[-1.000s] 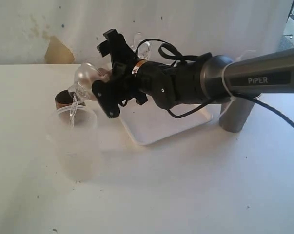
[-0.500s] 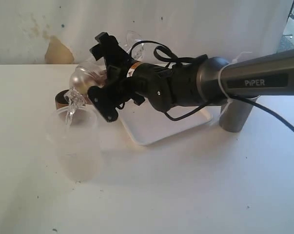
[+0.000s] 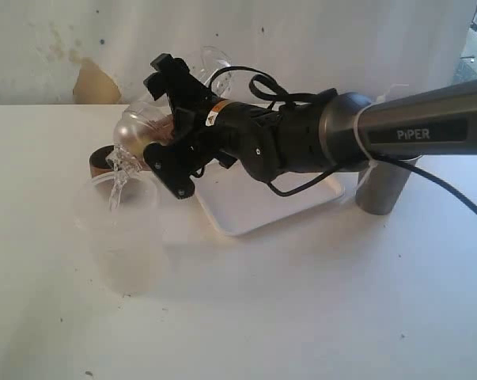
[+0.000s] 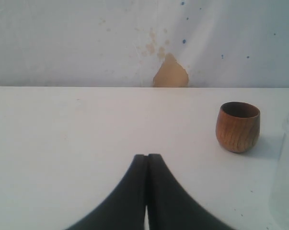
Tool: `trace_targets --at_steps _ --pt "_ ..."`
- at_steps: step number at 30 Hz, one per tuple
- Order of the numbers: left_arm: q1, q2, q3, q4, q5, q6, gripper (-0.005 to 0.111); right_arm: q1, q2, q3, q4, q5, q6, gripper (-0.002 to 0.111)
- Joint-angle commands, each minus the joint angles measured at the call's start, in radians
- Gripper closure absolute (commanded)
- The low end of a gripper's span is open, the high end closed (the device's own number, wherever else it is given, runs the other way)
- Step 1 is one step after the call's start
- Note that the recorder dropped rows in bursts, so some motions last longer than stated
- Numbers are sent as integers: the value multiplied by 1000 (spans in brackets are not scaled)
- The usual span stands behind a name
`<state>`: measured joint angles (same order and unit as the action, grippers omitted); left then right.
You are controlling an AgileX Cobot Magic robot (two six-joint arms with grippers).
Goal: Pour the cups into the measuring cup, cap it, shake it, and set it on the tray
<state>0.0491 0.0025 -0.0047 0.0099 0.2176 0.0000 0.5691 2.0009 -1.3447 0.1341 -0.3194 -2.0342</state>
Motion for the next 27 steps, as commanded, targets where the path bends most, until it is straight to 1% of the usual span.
trace_targets --at_steps 1,27 --pt "-2 -2 5 -2 -14 0 107 0 -15 -15 -1 -94 -11 108" --pt "-2 -2 5 -2 -14 0 107 9 -15 -15 -86 -109 -31 108"
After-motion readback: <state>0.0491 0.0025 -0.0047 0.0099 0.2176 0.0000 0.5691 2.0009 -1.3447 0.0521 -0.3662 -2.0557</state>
